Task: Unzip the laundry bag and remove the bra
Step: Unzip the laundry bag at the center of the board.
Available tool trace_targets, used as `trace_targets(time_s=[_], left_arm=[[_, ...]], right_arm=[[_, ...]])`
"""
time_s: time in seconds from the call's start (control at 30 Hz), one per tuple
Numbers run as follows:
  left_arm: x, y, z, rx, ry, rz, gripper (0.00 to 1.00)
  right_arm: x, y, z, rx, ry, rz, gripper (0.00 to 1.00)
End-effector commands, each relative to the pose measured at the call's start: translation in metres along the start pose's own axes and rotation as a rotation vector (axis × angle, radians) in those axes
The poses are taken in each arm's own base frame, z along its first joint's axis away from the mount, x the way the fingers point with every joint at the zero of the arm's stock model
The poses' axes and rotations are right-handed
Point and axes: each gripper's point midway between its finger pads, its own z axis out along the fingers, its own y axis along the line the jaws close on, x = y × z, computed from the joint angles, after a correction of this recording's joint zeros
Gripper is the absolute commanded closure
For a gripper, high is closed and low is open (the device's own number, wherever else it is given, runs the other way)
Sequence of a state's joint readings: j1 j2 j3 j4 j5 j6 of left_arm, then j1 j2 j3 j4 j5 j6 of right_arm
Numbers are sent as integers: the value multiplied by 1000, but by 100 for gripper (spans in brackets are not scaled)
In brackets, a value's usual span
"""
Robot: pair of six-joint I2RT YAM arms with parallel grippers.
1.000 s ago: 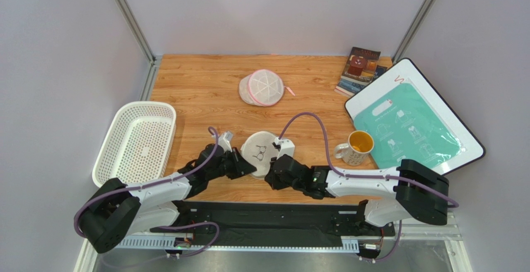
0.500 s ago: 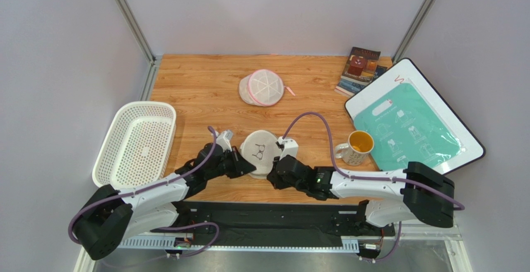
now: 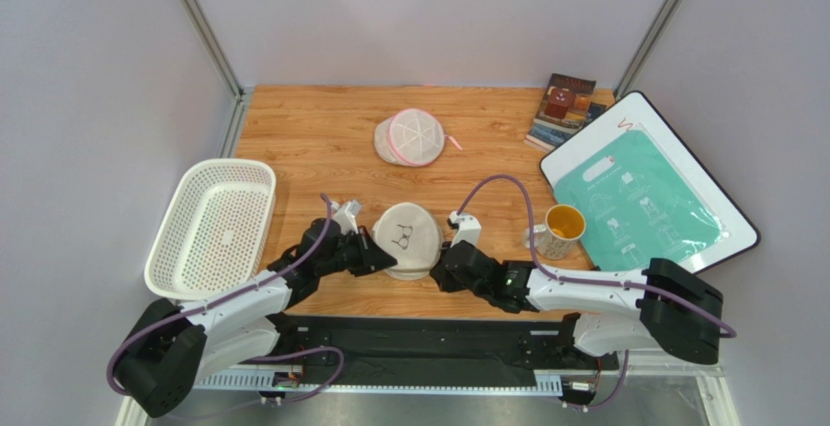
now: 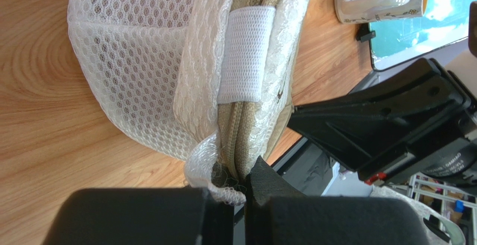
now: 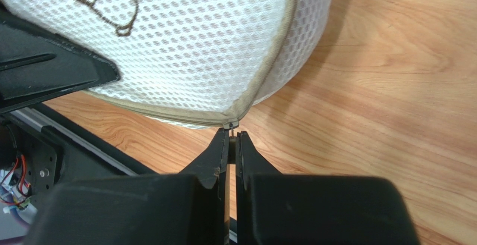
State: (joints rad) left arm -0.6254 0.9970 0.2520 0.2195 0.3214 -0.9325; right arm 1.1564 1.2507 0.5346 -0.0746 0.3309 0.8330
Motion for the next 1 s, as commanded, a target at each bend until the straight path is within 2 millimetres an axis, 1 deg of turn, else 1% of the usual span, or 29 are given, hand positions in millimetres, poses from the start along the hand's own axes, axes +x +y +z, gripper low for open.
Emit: trace_targets(time_s=[0.0,0.03,0.1,0.23,0.27,0.3,0.37,0.4,0.43,0.47,0.5,0.53,0.57,0.6,0.63,0.67,0.7,0.73,0.77,0.8,0.83,0.87,0.9,0.93,0.97], left_arm=[[-7,0,-5,6,-8,36,100],[-7,2,-5,4,-5,37,100],[-8,3,-6,5,-2,35,100],[-7,6,-4,3,13,45,100],[-11,4,-3,7,11,46,100],[-10,7,-1,-1,21,44,100],[-16,2,2,17,23,57,100],[-16,4,7,9,40,53,100],[-18,1,9,22,43,59,100],[-26,-4,13,32,38,78,100],[-25,-1,18,21,58,73,100],[-27,-3,21,30,66,81,100],[-36,-11,25,44,59,97,100],[-34,-7,29,30,80,100,100],[-37,-8,31,27,82,106,100],[-43,-13,33,31,76,115,91],[-44,-15,33,33,78,124,71],[-46,-16,31,35,69,124,30],[-46,-16,29,35,63,123,19],[-47,-20,24,38,46,125,11],[-47,-18,21,26,34,123,1],[-42,-13,17,12,35,113,0],[-42,-18,10,24,18,117,0],[-39,-16,6,20,11,101,0],[-29,-7,3,3,23,84,0]], right_arm=[[-9,-29,-2,84,-37,-8,100],[-13,-31,-4,87,-47,1,100],[-13,-36,-5,93,-47,1,100],[-19,-39,-10,97,-62,3,100],[-19,-39,-11,99,-59,1,100],[-19,-38,-12,95,-58,5,100],[-20,-34,-14,74,-52,11,100],[-19,-31,-15,62,-47,11,100],[-19,-29,-15,53,-45,14,100],[-18,-26,-16,41,-38,15,100],[-17,-24,-16,36,-35,12,100],[-17,-21,-17,30,-34,12,100],[-17,-19,-17,24,-35,12,100],[-15,-15,-18,14,-30,7,100],[-16,-12,-18,6,-32,9,100],[-16,-10,-18,4,-34,8,100],[-14,-8,-18,-1,-28,6,100],[-14,-7,-18,-4,-30,10,100],[-15,-6,-18,-3,-33,16,100],[-15,-6,-17,-4,-35,19,100],[-15,-5,-17,-5,-37,21,100],[-17,-3,-16,-10,-44,30,100],[-16,-2,-15,-11,-41,30,100],[-17,0,-14,-17,-44,31,100],[-19,4,-13,-26,-51,36,100]])
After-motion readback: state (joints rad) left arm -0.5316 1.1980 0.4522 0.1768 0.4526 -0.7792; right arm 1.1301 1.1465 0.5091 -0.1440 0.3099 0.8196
